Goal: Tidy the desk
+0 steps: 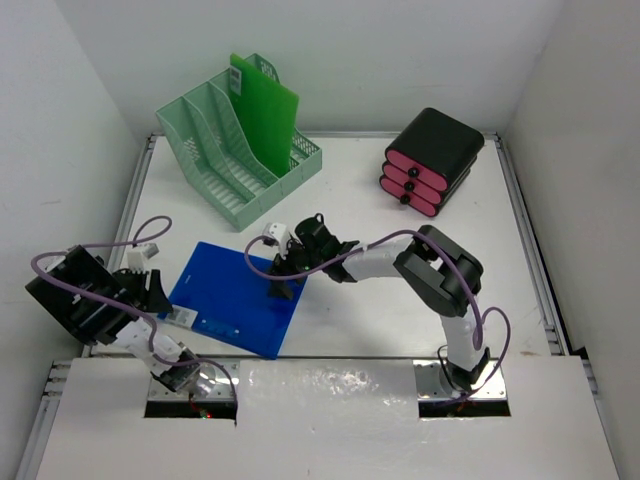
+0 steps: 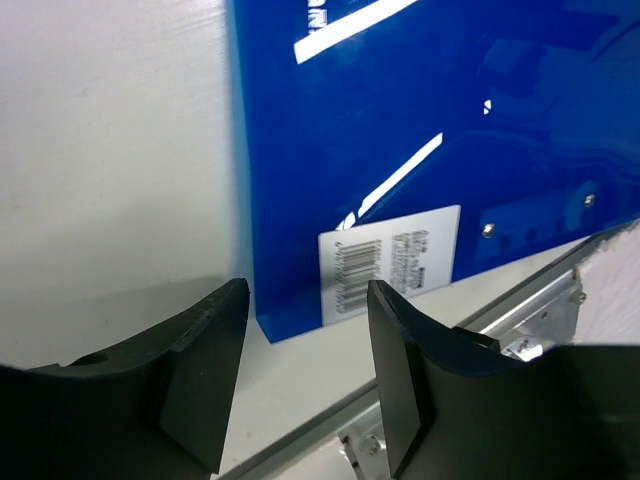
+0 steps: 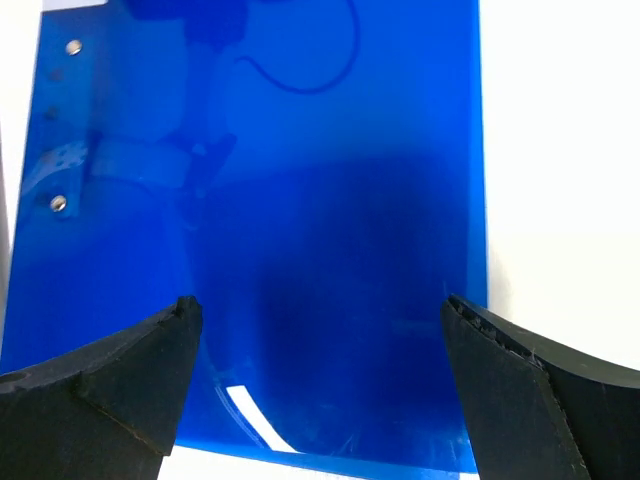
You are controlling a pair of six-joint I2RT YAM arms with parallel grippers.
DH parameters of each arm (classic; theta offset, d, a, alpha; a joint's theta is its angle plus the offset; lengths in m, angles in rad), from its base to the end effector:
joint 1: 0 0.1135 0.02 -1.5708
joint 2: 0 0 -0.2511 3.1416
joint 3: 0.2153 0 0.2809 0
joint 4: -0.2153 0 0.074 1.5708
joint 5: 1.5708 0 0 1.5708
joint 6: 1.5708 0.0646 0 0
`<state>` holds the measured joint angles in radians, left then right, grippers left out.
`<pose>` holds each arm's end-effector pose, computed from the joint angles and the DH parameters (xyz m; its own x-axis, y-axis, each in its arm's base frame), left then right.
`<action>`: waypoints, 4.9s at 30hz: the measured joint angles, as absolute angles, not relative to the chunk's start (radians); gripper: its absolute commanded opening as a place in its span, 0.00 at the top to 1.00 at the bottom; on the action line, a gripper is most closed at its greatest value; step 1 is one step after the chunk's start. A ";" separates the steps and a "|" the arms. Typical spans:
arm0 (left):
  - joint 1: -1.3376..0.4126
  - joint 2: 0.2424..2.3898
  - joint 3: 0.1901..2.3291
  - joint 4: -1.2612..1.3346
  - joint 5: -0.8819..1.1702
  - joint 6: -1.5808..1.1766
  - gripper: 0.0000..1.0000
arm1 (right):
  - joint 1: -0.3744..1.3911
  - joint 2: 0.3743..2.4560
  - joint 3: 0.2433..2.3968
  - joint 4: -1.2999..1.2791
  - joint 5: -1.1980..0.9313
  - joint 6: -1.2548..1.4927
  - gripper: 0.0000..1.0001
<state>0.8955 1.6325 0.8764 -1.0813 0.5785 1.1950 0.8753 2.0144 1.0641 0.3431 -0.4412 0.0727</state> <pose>0.1792 0.1672 0.0959 -0.9130 0.1060 -0.3940 0.2881 0.8512 -0.4387 0.2639 0.3592 0.0764 -0.4314 -0.4144 -0.8014 -0.8899 0.3412 0.3027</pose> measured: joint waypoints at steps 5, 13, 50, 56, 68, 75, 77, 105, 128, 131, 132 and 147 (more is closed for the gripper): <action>0.896 1.691 0.872 -1.055 0.576 1.196 0.53 | 0.885 2.014 1.063 0.357 -0.408 0.089 0.01; 0.896 1.708 0.875 -1.086 0.588 1.227 0.55 | 0.905 2.050 0.976 0.562 -0.355 0.208 0.01; 0.784 1.649 0.896 -1.195 0.651 1.267 1.00 | 0.982 1.982 0.800 0.752 -0.213 0.167 0.01; 0.704 1.533 0.897 -1.180 0.656 1.254 1.00 | 0.885 1.971 0.931 0.588 -0.373 0.119 0.01; 0.616 1.388 0.898 -1.148 0.638 1.224 1.00 | 0.723 2.114 1.274 0.513 -0.633 0.224 0.01; 0.593 1.353 0.906 -1.135 0.621 1.213 1.00 | 0.714 2.209 1.391 0.387 -0.737 0.215 0.01; 0.585 1.348 0.916 -1.133 0.616 1.209 1.00 | 0.706 2.227 1.396 0.356 -0.750 0.206 0.01; 0.444 1.255 0.908 -0.994 0.514 1.073 1.00 | 0.685 2.535 1.406 1.134 -1.026 0.913 0.56; 0.440 1.285 0.990 -0.897 0.676 1.109 0.16 | 0.736 2.217 1.142 0.862 -0.801 0.512 1.00; 0.440 1.304 0.984 -0.901 0.766 1.181 0.15 | 0.770 2.130 1.127 0.788 -0.768 0.405 1.00; 0.440 1.311 0.981 -0.898 0.793 1.198 0.15 | 0.784 2.106 1.127 0.767 -0.760 0.370 1.00; 0.408 1.497 1.014 -1.126 0.985 1.496 1.00 | 0.826 2.012 1.067 0.693 -0.688 0.181 1.00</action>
<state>0.4084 1.4975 1.0142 -1.1263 0.9848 1.4956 0.8265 2.0121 1.0672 0.6930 -0.6880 0.1814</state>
